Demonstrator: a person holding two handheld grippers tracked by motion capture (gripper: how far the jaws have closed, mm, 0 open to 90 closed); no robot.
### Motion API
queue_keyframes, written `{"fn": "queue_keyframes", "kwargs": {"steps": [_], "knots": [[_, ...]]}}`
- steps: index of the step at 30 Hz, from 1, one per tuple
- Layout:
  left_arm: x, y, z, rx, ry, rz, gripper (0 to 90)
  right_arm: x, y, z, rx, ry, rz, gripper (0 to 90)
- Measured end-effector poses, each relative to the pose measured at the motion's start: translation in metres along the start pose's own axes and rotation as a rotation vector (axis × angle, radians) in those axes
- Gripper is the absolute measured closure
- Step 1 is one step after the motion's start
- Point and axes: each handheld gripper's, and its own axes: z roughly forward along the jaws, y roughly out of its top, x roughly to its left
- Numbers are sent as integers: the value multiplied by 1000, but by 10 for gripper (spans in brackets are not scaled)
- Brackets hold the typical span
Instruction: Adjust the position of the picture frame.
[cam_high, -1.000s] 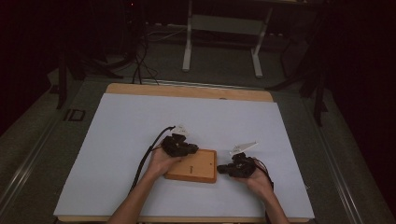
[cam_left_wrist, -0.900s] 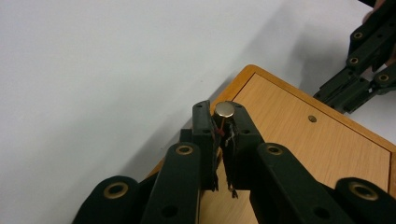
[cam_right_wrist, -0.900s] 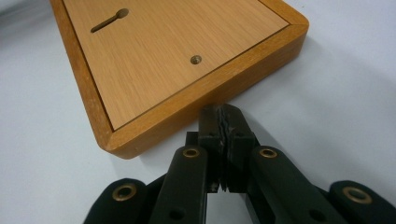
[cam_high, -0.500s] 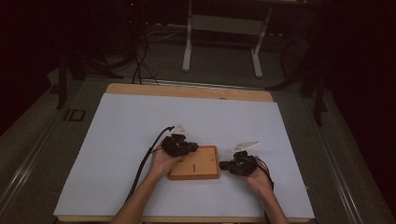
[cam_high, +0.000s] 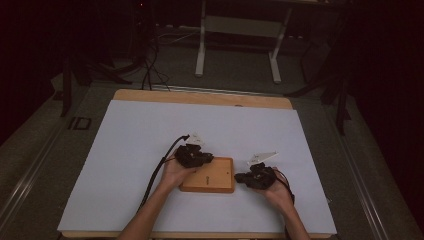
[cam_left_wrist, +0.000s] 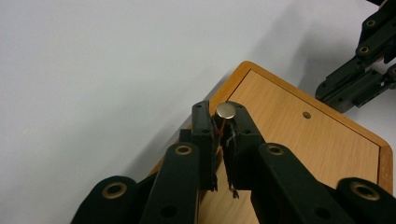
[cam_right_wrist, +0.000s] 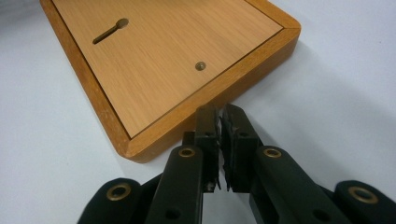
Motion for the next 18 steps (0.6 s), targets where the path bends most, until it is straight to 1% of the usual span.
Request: {"fn": "queue_keyframes", "kwargs": {"steps": [10, 18], "knots": [[4, -1, 0, -3, -29, -7, 833, 0, 0, 0, -1, -1, 1, 839], [2, -1, -2, -4, -24, -10, 816, 0, 0, -4, -14, -1, -5, 827]]}}
